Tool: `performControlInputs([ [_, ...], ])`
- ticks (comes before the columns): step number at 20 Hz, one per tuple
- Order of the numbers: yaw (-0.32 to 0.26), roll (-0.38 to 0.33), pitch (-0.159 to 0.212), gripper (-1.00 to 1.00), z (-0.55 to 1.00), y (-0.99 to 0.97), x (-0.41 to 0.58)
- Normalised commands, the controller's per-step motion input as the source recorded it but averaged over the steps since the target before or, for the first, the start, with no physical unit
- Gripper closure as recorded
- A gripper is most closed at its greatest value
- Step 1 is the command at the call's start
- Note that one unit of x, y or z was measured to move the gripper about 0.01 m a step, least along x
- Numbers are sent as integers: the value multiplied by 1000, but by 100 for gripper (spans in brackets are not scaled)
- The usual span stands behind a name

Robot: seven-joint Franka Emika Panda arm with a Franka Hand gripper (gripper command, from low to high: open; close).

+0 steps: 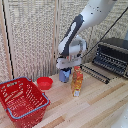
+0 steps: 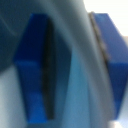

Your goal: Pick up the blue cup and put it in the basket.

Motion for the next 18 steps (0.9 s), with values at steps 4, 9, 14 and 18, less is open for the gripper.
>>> performControlInputs([
  [4,0,70,4,100,514,-67,69],
  [9,0,82,38,100,827,-44,280],
  [14,0,49,71,100,953,0,413],
  [18,0,50,96,100,901,99,377],
])
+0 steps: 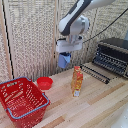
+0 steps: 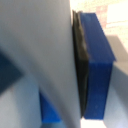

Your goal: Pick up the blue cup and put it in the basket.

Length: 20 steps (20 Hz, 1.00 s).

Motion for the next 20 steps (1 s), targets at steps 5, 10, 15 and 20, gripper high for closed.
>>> performControlInputs([
  [5,7,71,159,100,674,529,126],
  [10,6,68,102,100,525,809,-15],
  [15,0,1,76,100,394,902,-47],
  [20,0,-16,54,100,249,946,-11],
])
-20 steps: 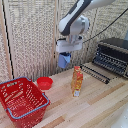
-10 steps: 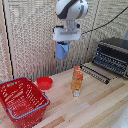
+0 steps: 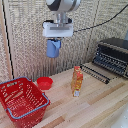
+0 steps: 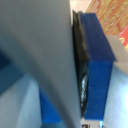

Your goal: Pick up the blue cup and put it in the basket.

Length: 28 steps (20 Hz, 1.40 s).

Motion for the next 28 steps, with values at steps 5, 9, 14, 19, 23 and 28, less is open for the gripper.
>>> performControlInputs([
  [5,0,-32,37,100,181,959,-10],
  [9,0,-31,26,100,151,966,-14],
  [14,0,-32,22,100,134,966,-21],
  [19,0,-138,-69,100,-257,842,-61],
  [23,0,-183,-127,100,-524,704,-132],
  [28,0,-189,-112,100,-670,634,-162],
])
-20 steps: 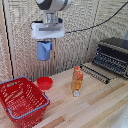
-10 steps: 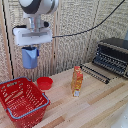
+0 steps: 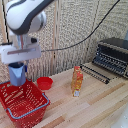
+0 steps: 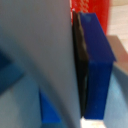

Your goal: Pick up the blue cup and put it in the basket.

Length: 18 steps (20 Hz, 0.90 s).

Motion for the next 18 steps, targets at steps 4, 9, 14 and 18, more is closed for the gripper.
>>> performControlInputs([
  [4,3,-230,-74,100,-705,356,-95],
  [9,36,-260,-32,100,-467,-46,54],
  [14,124,-61,-42,-100,-129,16,155],
  [18,38,-13,-47,-100,19,151,33],
])
